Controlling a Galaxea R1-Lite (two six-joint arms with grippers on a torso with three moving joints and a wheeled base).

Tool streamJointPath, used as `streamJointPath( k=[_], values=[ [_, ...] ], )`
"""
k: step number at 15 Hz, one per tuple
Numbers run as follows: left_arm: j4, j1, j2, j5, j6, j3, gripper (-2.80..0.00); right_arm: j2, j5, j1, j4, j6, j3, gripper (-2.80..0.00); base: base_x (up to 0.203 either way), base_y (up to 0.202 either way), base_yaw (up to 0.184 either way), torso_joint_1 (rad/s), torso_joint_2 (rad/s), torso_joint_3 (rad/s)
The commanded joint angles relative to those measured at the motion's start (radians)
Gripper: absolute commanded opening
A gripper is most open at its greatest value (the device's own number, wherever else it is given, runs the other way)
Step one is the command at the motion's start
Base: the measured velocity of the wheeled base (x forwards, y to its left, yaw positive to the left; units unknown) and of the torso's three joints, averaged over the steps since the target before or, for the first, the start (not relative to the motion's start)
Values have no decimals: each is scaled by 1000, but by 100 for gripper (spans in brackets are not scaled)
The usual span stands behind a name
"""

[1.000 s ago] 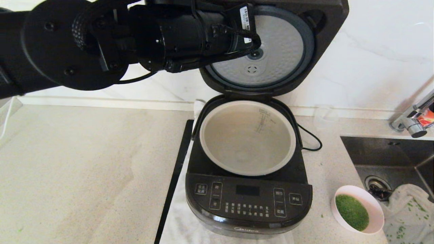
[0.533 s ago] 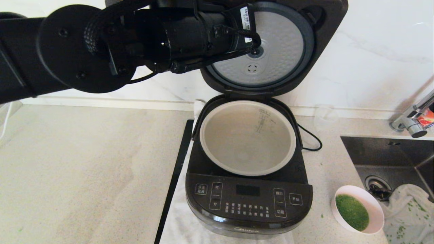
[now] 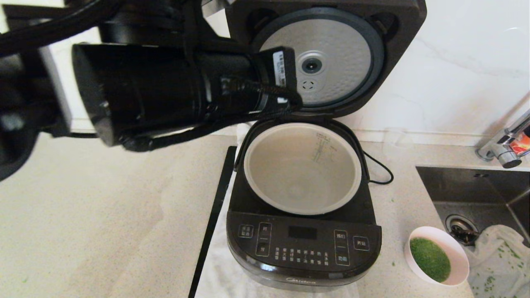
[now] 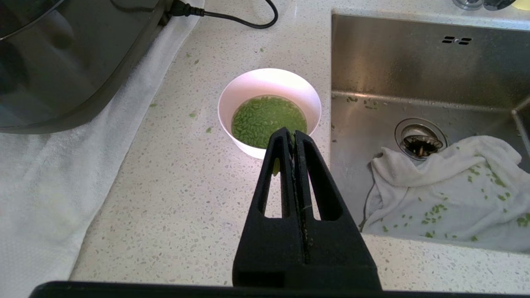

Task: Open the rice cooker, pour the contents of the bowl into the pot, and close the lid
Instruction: Open the rice cooker, then turn on the tap

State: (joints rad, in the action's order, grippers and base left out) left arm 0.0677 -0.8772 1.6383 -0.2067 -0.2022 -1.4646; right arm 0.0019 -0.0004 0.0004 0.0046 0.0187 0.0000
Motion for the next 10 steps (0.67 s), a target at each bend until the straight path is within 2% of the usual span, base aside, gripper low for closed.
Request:
streamJointPath(
  k=[1, 3, 5, 8, 10],
  values=[
    [2, -22, -215, -37, 4, 210, -280, 0, 0, 1, -1, 0, 0, -280, 0, 0, 0, 0, 0, 0],
    [1, -19, -389, -68, 15, 364, -280, 0, 0, 0, 0, 0, 0, -280, 0, 0, 0, 0, 0, 0],
    [-11, 58, -563, -94, 45, 480, -280, 0, 0, 0, -1, 1, 0, -280, 0, 0, 0, 0, 0, 0],
    [-37, 361, -718, -114, 78, 608, -280, 0, 0, 1, 0, 0, 0, -280, 0, 0, 0, 0, 0, 0],
    [-45, 520, -863, -141, 88, 709, -280, 0, 0, 1, 0, 0, 0, -280, 0, 0, 0, 0, 0, 0]
  ],
)
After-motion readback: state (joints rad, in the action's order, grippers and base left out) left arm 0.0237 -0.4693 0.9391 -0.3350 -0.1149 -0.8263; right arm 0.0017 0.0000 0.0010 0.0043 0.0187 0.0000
